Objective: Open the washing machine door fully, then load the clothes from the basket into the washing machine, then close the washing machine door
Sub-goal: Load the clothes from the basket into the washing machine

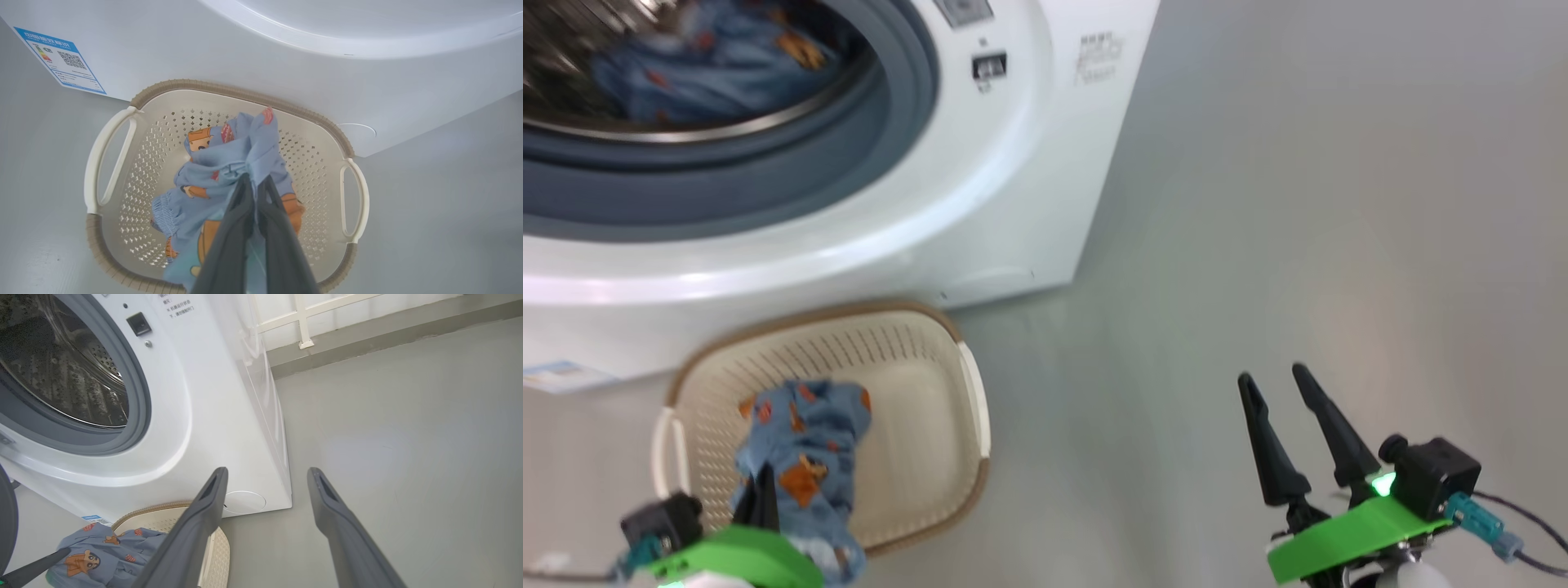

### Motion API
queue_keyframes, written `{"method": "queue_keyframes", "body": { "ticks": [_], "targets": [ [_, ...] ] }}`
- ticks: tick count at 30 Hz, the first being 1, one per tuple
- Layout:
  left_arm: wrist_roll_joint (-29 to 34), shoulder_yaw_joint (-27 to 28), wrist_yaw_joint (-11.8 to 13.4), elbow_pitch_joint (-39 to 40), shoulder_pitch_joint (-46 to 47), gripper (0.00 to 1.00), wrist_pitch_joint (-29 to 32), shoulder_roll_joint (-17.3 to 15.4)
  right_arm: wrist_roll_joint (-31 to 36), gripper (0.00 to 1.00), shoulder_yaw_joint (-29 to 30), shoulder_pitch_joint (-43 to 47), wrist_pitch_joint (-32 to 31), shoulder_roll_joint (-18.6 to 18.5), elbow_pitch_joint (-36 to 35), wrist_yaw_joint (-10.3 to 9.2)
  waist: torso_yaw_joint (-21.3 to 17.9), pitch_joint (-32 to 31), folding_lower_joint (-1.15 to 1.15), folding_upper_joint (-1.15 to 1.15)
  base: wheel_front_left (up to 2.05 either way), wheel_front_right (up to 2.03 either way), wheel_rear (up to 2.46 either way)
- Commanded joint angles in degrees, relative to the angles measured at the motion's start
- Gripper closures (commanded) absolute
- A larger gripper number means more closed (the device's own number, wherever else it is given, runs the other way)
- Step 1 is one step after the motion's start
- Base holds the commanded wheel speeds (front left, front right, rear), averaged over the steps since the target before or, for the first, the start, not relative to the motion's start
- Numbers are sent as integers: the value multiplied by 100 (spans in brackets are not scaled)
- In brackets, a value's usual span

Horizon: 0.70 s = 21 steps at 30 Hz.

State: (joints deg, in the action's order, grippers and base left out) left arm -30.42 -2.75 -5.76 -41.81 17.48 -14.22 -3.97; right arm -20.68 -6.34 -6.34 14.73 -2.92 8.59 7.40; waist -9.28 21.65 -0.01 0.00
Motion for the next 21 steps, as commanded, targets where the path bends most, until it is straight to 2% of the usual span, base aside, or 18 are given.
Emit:
{"method": "queue_keyframes", "body": {
  "ticks": [1, 13, 21],
  "targets": [
    [93, 211, 46, 256, -265, 100, -77, -67, 60, 0, -96, 146, 27, 4, -101, 9, 315, -777, 1, 0, 0, 0, 0],
    [426, 301, 204, 1758, -1558, 100, -77, 103, 137, 0, -102, 682, 27, -54, -48, 9, 662, -1680, 1, 0, 0, 0, 0],
    [444, -8, 409, 2611, -2124, 100, -77, 108, 179, 0, -137, 976, 27, -122, -20, 9, 762, -2142, 1, 0, 0, 0, 0]
  ]
}}
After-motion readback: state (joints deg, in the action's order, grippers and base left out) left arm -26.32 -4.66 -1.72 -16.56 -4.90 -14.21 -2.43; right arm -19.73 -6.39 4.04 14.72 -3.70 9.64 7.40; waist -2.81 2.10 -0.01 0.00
